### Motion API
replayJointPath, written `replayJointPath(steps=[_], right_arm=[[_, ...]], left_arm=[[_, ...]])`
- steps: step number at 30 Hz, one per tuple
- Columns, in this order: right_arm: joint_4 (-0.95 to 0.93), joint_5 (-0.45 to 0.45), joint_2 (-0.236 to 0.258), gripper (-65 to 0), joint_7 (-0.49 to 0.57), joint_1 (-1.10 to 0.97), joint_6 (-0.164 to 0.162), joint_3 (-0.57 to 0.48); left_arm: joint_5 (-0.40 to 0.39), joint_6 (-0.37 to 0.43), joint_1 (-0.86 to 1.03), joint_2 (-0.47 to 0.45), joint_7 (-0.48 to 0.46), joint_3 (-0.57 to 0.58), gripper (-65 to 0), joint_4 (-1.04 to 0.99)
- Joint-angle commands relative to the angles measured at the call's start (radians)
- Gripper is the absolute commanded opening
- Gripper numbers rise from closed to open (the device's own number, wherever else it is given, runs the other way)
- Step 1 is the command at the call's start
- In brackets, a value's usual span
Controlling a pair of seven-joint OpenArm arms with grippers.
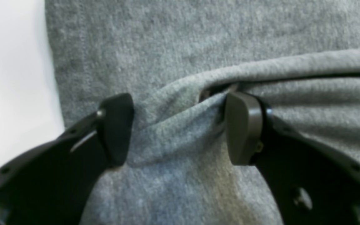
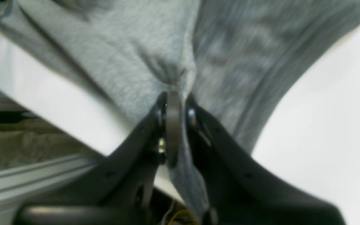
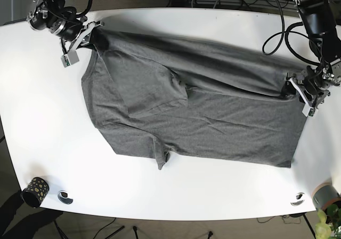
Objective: Fold the T-shirt properly
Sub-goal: 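Pull the shirt edge apart with both grippers to smooth it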
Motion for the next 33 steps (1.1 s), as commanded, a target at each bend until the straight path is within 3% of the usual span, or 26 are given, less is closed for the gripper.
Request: replayJointPath(steps=[1,9,15,21,24,29,33], right_arm=[[0.018,0.019,0.011,-65.0,0.021,-0.021,0.006,0.006],[0.004,0.002,0.012,-65.0,0.026,-0.028,0.006,0.007],[-0.051,-0.096,0.015,-64.7,0.026,0.004,0.006,0.035],[-0.045,-0.117,0.011,-35.5,0.026,0.001,0.006,0.114],[-0.002,-0.087,0.011,-27.1,0.019,-0.008,0.006,0.136],[0.095,-0.056,0.011,-25.2,0.019,-0.039,0.006,0.136],[0.118,-0.064,0.009,-25.2,0.018,-0.048,0.006,0.131]], left_arm=[[-0.001,-0.001,-0.014,-0.023,0.004,-0.004,-23.1,0.016],[-0.006,-0.001,-0.02,-0.045,0.004,-0.005,-23.1,0.016],[-0.05,-0.001,-0.015,-0.051,0.005,-0.031,-23.1,0.072],[-0.204,-0.001,-0.014,-0.065,0.083,-0.133,-23.1,0.193],[-0.251,-0.001,-0.006,-0.065,0.12,-0.189,-23.1,0.24],[-0.256,-0.001,0.014,-0.06,0.154,-0.205,-23.1,0.317],[-0.256,-0.001,0.06,-0.057,0.168,-0.148,-23.1,0.374]])
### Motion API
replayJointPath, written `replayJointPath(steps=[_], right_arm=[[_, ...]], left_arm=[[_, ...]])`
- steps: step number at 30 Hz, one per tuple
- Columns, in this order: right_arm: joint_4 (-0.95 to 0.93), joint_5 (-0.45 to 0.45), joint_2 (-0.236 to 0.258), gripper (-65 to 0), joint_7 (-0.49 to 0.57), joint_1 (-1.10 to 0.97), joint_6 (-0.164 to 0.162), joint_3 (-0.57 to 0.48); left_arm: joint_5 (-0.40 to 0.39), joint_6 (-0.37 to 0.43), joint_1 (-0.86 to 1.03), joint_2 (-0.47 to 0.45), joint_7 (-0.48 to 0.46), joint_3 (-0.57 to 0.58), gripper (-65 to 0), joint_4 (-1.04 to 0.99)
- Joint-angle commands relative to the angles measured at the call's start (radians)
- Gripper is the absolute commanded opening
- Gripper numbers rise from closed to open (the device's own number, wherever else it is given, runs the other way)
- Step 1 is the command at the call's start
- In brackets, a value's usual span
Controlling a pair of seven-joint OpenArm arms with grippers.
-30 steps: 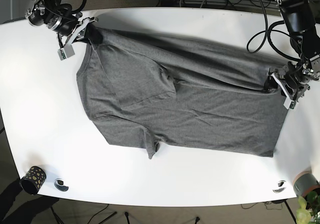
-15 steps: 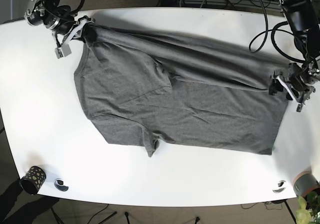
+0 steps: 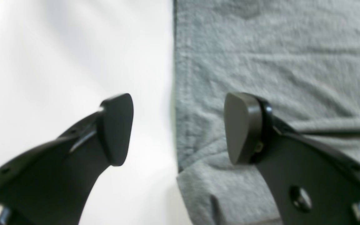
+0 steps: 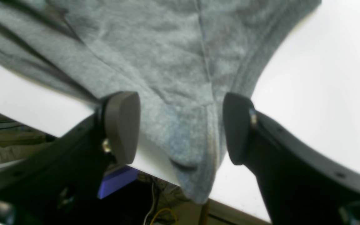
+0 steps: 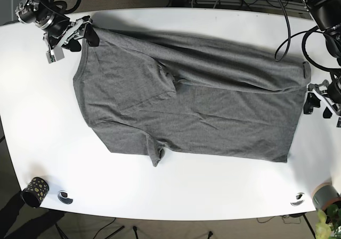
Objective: Fold the T-shirt properly
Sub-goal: 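Pull the shirt edge apart with both grippers to smooth it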
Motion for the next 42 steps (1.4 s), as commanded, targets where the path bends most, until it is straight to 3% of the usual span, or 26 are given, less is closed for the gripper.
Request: replayJointPath(steps=[1,5,13,18,25,32,40,42], right_arm=[[0.019,0.003,0.012,-25.2,0.01,-0.003,0.006,0.002],[0.011,-0.072,-0.003,-25.2,0.016,0.006,0.006,-0.021],[0.005,-0.294,-0.067,-25.5,0.018,0.014,0.006,-0.026],[0.003,-0.389,-0.104,-32.5,0.059,0.023,0.006,-0.027],[0.003,-0.405,-0.106,-35.0,0.062,0.021,0.006,-0.027],[-0.066,-0.403,-0.077,-35.2,0.064,0.021,0.006,-0.027],[-0.118,-0.408,-0.057,-35.4,0.064,0.018,0.006,-0.027],[-0.115,-0.408,-0.055,-38.8,0.064,0.011,0.006,-0.027]], left_arm=[[-0.015,-0.002,0.013,-0.005,-0.02,0.019,-23.1,0.047],[0.014,-0.002,0.069,0.046,-0.046,0.025,-23.1,0.093],[0.268,-0.002,0.154,0.125,-0.232,0.066,-23.1,0.094],[0.35,-0.002,0.175,0.136,-0.292,0.066,-23.1,0.033],[0.393,-0.002,0.195,0.096,-0.296,0.062,-30.0,-0.082],[0.387,-0.002,0.286,0.061,-0.293,0.06,-30.0,-0.071],[0.387,-0.002,0.425,0.067,-0.29,-0.038,-30.0,0.042],[0.387,-0.002,0.451,0.069,-0.283,-0.052,-30.0,0.074]])
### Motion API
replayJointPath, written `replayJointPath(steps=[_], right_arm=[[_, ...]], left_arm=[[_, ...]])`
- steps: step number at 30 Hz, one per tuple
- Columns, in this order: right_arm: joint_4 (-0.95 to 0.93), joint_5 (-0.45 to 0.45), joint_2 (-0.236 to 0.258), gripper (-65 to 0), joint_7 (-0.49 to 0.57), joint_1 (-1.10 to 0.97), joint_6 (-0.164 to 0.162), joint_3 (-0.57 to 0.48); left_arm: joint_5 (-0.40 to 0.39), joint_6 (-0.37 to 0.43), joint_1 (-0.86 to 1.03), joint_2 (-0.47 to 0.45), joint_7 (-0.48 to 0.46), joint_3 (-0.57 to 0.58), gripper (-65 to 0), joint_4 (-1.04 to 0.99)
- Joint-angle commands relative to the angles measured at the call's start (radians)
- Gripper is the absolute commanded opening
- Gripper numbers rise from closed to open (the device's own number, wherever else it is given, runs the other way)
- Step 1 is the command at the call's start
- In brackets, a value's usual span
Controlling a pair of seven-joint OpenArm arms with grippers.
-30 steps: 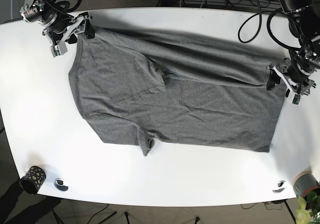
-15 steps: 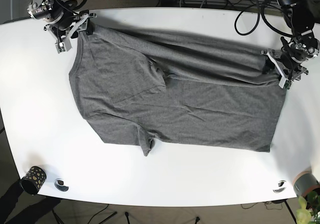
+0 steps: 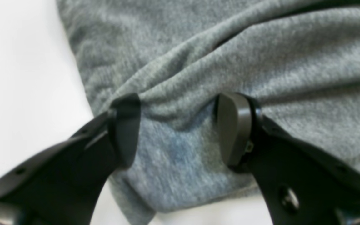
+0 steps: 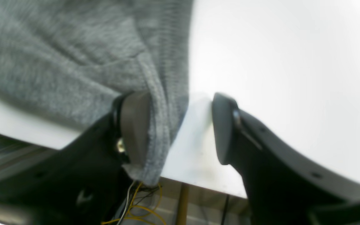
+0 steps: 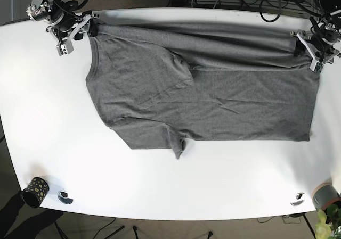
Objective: Fold the T-shirt properly
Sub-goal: 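Pull the shirt edge apart with both grippers to smooth it, then release the shirt and move the right gripper to the opposite edge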
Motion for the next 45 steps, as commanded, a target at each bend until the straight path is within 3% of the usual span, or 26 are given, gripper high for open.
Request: replayJointPath(steps=[1,4,12,16,18,24,31,38,45], right_arm=[[0.005,-0.023,0.014,-40.6,-0.023,-0.018,-0.002,0.002],[0.005,-0.023,0.019,-46.0,-0.023,-0.024,-0.002,0.002],[0.031,-0.02,0.04,-43.1,-0.023,-0.023,-0.002,0.004],[0.135,-0.02,0.038,-37.6,-0.028,-0.027,-0.002,0.004],[0.175,-0.02,0.037,-31.5,-0.029,-0.027,-0.002,0.004],[0.189,0.0,0.038,-22.2,-0.029,0.01,-0.002,0.005],[0.177,0.003,0.037,-21.7,-0.029,0.125,-0.002,0.001],[0.089,0.003,0.04,-21.9,-0.1,0.324,-0.002,-0.059],[-0.039,0.001,0.062,-21.9,-0.101,0.505,-0.002,-0.13]], left_arm=[[0.025,0.007,0.021,-0.013,0.041,-0.016,-30.0,0.036],[0.023,0.007,0.041,-0.013,0.107,-0.047,-30.0,0.081],[-0.083,0.007,0.042,0.027,0.13,-0.125,-29.7,0.2],[-0.123,0.007,0.039,0.027,0.161,-0.127,-25.3,0.266],[-0.155,0.007,0.031,0.027,0.209,-0.13,-22.6,0.306],[-0.233,0.007,-0.007,0.021,0.296,-0.131,-22.2,0.357],[-0.233,0.007,-0.09,0.03,0.299,-0.125,-22.2,0.355],[-0.232,0.007,-0.174,0.067,0.299,-0.125,-22.2,0.354],[-0.232,0.007,-0.245,0.071,0.299,-0.124,-22.2,0.351]])
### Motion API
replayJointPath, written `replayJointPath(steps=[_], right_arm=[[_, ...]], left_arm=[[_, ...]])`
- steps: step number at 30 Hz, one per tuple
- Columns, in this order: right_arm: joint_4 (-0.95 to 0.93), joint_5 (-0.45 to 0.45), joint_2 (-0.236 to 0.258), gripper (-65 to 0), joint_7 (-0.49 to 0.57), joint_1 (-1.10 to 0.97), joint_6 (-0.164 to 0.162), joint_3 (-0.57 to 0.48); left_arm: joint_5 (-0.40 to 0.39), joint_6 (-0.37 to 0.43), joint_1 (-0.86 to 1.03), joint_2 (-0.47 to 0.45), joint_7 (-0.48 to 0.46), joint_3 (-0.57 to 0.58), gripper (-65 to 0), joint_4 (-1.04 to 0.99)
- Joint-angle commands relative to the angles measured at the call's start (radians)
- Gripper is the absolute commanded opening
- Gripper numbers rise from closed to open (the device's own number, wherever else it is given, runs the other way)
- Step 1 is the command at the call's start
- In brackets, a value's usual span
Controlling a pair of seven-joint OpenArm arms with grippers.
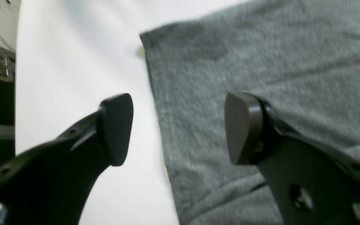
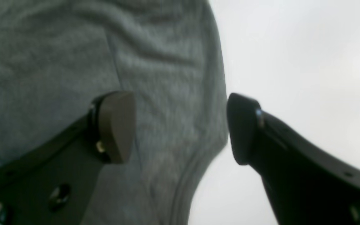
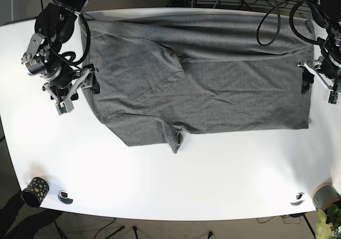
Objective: Fold the T-shirt properly
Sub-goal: 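Release the shirt and move the right gripper to the opposite edge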
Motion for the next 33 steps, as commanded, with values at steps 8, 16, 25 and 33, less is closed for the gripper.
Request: replayJointPath(steps=[8,16,25,33], right_arm=[[-0.251,0.017,0.043,-21.9,0.059,0.235,0.001,-0.062],[-0.59,0.017,0.126,-21.9,0.259,0.395,0.001,-0.223],[-1.019,0.017,0.201,-21.9,0.579,0.554,0.001,-0.445],[-1.144,0.017,0.195,-22.0,0.71,0.583,0.001,-0.591]], left_arm=[[-0.011,0.034,-0.124,-0.013,-0.022,-0.005,-22.2,-0.07],[-0.011,0.063,-0.167,-0.013,-0.022,-0.005,-22.2,-0.088],[-0.011,0.063,-0.16,-0.015,-0.023,0.025,-22.2,-0.088],[-0.011,0.065,-0.16,-0.019,-0.023,0.025,-22.2,-0.088]])
